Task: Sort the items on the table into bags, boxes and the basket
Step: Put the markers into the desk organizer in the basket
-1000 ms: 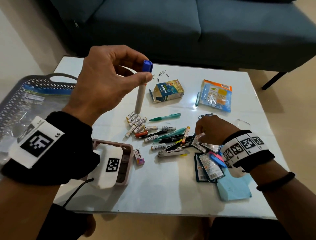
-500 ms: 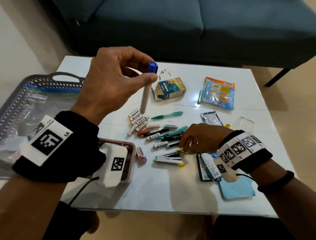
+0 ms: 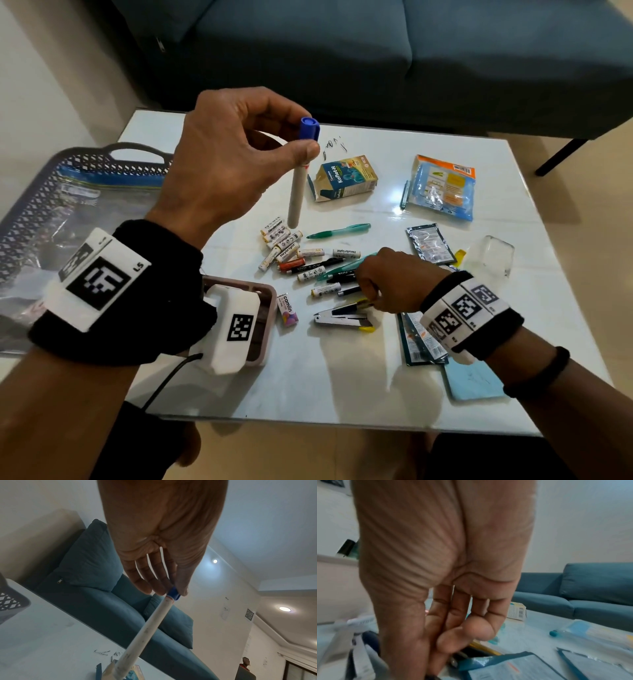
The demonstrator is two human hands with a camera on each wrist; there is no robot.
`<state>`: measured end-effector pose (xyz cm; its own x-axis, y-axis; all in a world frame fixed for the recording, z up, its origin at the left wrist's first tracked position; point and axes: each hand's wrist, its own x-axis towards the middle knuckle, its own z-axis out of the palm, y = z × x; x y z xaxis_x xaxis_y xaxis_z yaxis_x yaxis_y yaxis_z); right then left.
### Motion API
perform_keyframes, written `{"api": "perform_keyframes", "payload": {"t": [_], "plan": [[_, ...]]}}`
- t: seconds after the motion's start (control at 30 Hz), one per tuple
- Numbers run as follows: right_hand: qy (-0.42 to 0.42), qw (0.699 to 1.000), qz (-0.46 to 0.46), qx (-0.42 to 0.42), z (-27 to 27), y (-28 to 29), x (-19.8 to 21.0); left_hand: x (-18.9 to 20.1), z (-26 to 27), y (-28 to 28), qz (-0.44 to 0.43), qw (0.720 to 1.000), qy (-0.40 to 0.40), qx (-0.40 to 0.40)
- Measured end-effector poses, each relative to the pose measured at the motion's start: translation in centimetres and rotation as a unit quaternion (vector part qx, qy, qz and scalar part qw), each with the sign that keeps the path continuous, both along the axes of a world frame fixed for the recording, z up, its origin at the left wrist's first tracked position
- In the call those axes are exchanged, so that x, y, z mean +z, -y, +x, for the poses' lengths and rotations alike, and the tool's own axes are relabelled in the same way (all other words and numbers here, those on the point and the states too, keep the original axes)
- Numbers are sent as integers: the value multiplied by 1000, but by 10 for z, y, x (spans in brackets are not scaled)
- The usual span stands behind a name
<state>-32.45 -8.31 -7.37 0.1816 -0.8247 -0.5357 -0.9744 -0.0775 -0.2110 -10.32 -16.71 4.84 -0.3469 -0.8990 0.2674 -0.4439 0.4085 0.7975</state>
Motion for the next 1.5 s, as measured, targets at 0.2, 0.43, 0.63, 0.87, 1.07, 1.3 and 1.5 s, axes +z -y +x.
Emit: {"api": "perform_keyframes", "payload": {"t": [0.2,0.43,0.63,0.87,1.07,1.3,1.5], "plan": [[72,997,-17,-19,-8,1,13,-2,0,1,2,1000,1,8],[185,979,-63,-48,-9,-1,15,-1,7,7,18,996,-50,78],[343,912,-112,-197,-9,6,26,-2,6,5,33,994,-54,86],[415,850,-119,-301,-10,11,29,-2,8,3,45,994,-52,83],[392,855,-115,-320,-16,12,23,-2,6,3,45,995,-39,77],[445,773,-192,-409,-14,17,29,-5,7,5,47,996,-31,74],[493,750,-223,-381,9,19,44,4,24,-3,77,996,-14,51]]}}
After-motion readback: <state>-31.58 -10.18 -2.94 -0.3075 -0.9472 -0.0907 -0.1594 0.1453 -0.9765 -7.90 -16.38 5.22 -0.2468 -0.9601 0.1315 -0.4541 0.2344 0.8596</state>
